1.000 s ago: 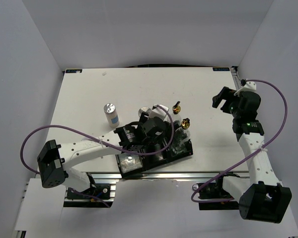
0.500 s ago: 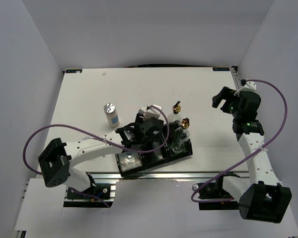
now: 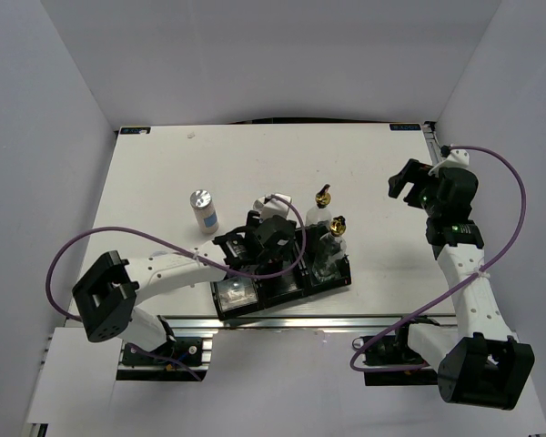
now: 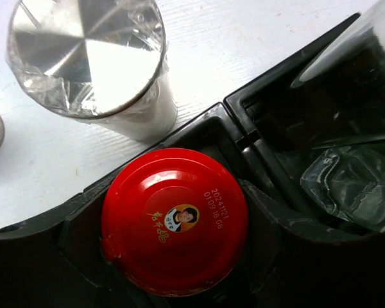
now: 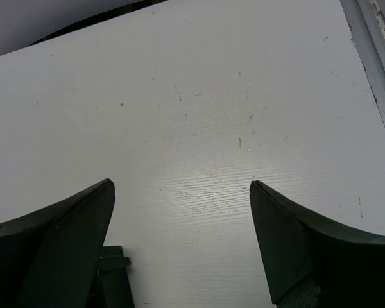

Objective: Organize the condiment bottles

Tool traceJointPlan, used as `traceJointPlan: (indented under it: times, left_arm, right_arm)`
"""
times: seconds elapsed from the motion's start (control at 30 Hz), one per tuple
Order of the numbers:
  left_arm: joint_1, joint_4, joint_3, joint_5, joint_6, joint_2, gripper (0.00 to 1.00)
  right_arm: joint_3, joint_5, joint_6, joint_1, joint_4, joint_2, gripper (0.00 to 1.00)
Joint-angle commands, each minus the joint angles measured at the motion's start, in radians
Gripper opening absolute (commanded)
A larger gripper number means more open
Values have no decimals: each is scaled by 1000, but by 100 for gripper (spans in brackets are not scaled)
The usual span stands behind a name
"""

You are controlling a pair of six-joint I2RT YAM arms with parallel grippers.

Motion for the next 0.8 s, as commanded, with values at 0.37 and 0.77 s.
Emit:
traceJointPlan:
  times: [0.37,0.77]
  left_arm:
    - [7,-58,65,-2,-43,-7,98]
    - [7,-279,137,-3,-92,-219,98]
  right_arm:
    - [-15,11,-12,-4,38,-25,89]
    - [-11,-4,-27,-4,35,-5,89]
